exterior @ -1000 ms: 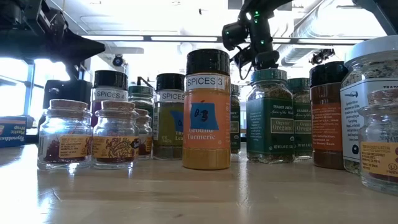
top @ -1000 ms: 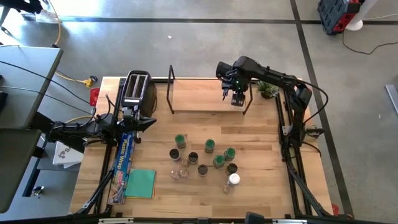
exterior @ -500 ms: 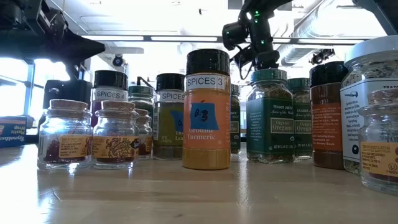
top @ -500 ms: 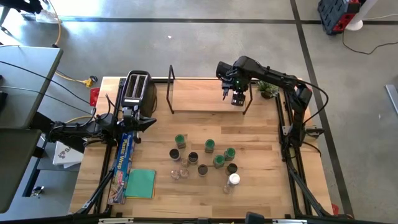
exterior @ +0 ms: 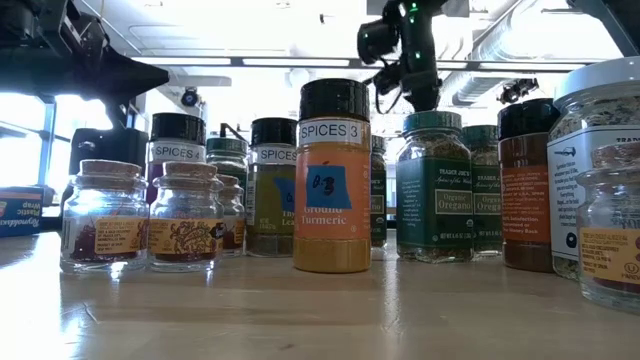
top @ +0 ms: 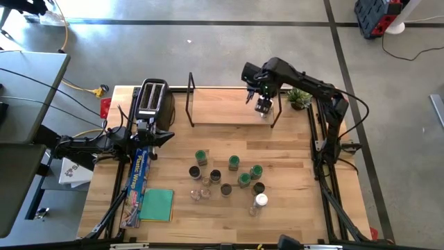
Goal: Shelf spices
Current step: Put the white seasoning bottle on the shelf and align it with the other white seasoning bottles
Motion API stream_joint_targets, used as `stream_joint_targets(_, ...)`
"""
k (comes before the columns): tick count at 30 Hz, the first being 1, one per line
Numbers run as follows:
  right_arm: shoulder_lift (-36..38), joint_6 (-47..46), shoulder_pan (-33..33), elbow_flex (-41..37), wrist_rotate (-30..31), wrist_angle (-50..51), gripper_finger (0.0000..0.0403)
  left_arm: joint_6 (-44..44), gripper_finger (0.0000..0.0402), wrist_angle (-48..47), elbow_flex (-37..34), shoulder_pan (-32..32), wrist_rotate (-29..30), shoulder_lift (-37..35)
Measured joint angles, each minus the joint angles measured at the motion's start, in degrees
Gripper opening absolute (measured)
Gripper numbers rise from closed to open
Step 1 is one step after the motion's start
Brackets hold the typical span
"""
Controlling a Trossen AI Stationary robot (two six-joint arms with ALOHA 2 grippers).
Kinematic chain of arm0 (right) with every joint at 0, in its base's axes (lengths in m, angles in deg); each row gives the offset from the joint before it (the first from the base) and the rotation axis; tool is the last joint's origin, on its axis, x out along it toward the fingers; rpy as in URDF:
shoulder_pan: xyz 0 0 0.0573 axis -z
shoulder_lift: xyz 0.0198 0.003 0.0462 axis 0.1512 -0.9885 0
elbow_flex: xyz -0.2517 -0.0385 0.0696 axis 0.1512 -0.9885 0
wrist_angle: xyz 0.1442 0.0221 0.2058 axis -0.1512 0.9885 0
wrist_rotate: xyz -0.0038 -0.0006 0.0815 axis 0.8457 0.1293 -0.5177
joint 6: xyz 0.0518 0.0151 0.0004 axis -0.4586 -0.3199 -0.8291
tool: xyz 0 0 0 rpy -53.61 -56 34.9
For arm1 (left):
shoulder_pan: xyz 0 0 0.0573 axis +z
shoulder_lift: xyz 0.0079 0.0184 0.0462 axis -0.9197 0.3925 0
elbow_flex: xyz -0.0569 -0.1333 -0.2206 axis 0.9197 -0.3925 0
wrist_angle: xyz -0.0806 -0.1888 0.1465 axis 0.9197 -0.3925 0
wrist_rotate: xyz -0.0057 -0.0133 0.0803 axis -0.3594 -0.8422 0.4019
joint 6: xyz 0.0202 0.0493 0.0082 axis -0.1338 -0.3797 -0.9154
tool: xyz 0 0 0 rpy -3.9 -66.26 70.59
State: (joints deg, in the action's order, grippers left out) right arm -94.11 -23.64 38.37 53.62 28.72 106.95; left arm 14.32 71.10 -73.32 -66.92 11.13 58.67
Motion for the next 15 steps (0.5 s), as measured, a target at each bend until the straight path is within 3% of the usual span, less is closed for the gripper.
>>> stream_joint_targets(3,0.1,-0.9,0.0,2.9,-1.6,1.1,0.0252,0.0,0.0000,0.0,0.0,0.0,0.0,0.0)
stream_joint_targets(9,1.8,9.1,-1.8,2.5,-21.7,0.1,0.0232,0.0,0.0000,0.0,0.0,0.0,0.0,0.0)
stream_joint_targets(12,1.7,12.4,-3.4,-0.7,-24.1,0.1,0.0191,0.0,0.0000,-0.1,0.0,0.0,0.0,0.0)
stream_joint_targets(15,1.7,12.2,-4.3,-5.1,-22.5,-1.6,0.0134,0.0,0.0000,-0.1,0.0,0.0,0.0,0.0)
